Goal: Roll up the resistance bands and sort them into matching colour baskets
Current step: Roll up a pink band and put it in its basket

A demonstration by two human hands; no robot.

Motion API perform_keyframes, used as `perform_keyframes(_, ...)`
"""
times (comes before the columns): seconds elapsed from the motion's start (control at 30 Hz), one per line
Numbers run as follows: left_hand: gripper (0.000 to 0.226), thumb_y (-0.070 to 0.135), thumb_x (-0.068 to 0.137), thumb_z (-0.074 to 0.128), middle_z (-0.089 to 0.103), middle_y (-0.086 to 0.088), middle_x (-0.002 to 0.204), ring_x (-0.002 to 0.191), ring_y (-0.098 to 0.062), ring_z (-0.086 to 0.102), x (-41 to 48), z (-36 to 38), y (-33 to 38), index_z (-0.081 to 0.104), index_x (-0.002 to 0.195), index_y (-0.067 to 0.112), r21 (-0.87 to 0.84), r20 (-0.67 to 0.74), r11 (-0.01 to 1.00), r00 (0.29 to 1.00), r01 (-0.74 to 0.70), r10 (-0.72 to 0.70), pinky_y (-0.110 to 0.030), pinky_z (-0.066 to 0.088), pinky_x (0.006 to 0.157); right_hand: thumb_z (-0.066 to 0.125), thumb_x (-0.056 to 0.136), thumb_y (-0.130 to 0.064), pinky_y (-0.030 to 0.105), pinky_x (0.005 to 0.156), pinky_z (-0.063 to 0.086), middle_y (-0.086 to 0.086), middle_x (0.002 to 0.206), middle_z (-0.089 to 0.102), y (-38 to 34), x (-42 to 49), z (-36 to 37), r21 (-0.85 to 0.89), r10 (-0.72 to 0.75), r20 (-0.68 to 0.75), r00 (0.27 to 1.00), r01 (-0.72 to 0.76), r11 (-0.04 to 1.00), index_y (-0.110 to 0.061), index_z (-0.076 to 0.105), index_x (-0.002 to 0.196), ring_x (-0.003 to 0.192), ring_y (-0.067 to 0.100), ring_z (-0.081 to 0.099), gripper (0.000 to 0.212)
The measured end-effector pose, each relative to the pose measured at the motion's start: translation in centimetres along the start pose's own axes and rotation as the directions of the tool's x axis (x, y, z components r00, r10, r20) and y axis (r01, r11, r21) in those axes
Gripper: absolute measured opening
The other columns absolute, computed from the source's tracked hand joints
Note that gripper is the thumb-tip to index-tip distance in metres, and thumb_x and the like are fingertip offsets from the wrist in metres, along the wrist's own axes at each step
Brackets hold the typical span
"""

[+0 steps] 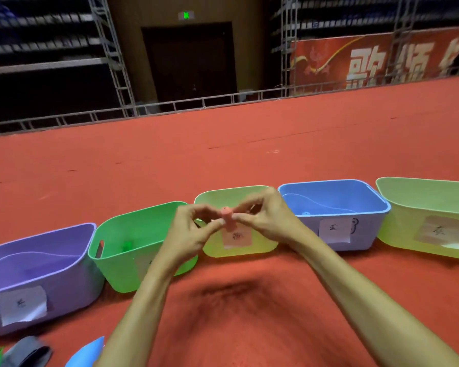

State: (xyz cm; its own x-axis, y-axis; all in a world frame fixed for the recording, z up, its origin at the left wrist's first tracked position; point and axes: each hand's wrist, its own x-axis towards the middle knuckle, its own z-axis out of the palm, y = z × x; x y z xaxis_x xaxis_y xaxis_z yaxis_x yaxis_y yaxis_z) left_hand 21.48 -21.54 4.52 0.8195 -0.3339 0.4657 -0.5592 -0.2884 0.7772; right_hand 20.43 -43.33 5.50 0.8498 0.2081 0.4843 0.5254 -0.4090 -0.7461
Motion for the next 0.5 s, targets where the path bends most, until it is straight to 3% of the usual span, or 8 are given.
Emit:
perform_keyframes(0.13,0.002,0.012,0.089,0.08,0.08,0.001,0.083,0.083,-0.017,0.075,7.0,-2.2,0.5,0.08,0.091,0.012,0.096,-0.012,0.995,1.0,0.027,-0.026,-0.025,0.054,0.073,0.086,0.082,-0.019,0.023,0.055,0.045,-0.009,0.065,0.073,0.4,7.7,-1.6,-0.063,0.008,-0.003,1.0,-0.009,0.998,-0.015,0.085,0.087,0.056,-0.003,0.053,0.007)
perform_keyframes(0.2,0.005,0.015,0.086,0.084,0.08,0.0,0.084,0.084,-0.018,0.076,9.8,-2.7,-1.1,0.081,0.091,0.015,0.174,-0.005,0.979,0.994,0.107,-0.107,-0.034,0.058,0.078,0.088,0.082,-0.021,0.028,0.054,0.048,0.003,0.066,0.074,2.1,10.0,-1.2,-0.046,0.079,0.021,0.997,-0.078,0.996,-0.012,0.085,0.089,0.056,0.004,0.053,0.012)
perform_keyframes(0.27,0.009,0.021,0.081,0.088,0.079,0.003,0.08,0.078,-0.013,0.074,12.1,-2.7,-2.6,0.083,0.087,0.018,0.317,0.023,0.933,0.982,0.171,-0.188,-0.035,0.058,0.072,0.089,0.081,-0.021,0.03,0.051,0.048,0.013,0.07,0.075,4.2,11.5,-0.7,-0.047,0.147,0.06,0.987,-0.145,0.988,-0.013,0.084,0.09,0.054,0.011,0.052,0.013)
perform_keyframes(0.37,0.014,0.029,0.069,0.092,0.077,0.003,0.071,0.068,-0.013,0.065,14.5,-2.2,-4.1,0.084,0.079,0.022,0.486,0.072,0.836,0.942,0.255,-0.329,-0.032,0.049,0.062,0.089,0.079,-0.016,0.027,0.05,0.045,0.008,0.062,0.069,6.7,13.2,0.1,-0.102,0.24,0.107,0.965,-0.23,0.968,-0.012,0.084,0.089,0.047,0.008,0.047,0.012)
perform_keyframes(0.43,0.023,0.039,0.06,0.095,0.07,0.003,0.061,0.06,-0.014,0.055,15.6,-1.3,-5.3,0.082,0.071,0.023,0.584,0.096,0.759,0.905,0.286,-0.415,-0.031,0.039,0.055,0.089,0.078,-0.013,0.028,0.052,0.048,0.009,0.063,0.068,8.0,14.1,0.8,-0.146,0.294,0.157,0.943,-0.272,0.951,-0.009,0.084,0.089,0.051,0.011,0.051,0.012)
perform_keyframes(0.5,0.032,0.044,0.055,0.097,0.066,0.006,0.059,0.061,-0.015,0.057,16.1,-0.2,-6.3,0.08,0.069,0.021,0.661,0.078,0.683,0.877,0.311,-0.474,-0.029,0.037,0.052,0.087,0.078,-0.01,0.028,0.055,0.054,0.012,0.069,0.072,9.2,14.7,1.6,-0.203,0.352,0.215,0.911,-0.311,0.929,-0.006,0.083,0.089,0.057,0.014,0.061,0.012)
